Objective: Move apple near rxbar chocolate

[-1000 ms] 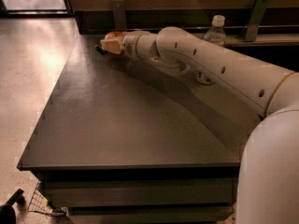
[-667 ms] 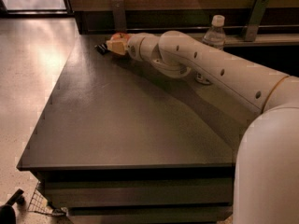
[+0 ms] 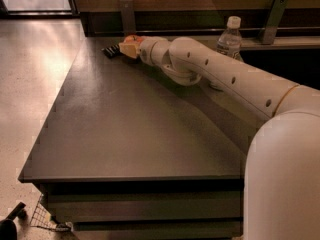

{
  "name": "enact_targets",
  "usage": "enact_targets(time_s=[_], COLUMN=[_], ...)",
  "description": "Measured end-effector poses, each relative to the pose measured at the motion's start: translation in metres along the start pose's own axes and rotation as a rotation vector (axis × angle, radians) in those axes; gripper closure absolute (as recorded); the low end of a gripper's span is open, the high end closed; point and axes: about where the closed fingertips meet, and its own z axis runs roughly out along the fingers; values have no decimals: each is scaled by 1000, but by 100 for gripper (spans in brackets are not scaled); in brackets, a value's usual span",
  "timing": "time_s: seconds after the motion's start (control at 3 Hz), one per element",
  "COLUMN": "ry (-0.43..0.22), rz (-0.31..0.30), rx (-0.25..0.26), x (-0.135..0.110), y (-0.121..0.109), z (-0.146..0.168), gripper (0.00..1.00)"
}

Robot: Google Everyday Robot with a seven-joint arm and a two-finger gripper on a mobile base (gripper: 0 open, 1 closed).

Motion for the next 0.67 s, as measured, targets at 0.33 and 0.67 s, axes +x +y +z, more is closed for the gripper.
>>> enact_targets(time_s=[0.33,0.67], ry=[1,2], rz=[0,0], rx=[-6,-10], x=[0,0], y=[3,5], z=[1,2], gripper=[74,51])
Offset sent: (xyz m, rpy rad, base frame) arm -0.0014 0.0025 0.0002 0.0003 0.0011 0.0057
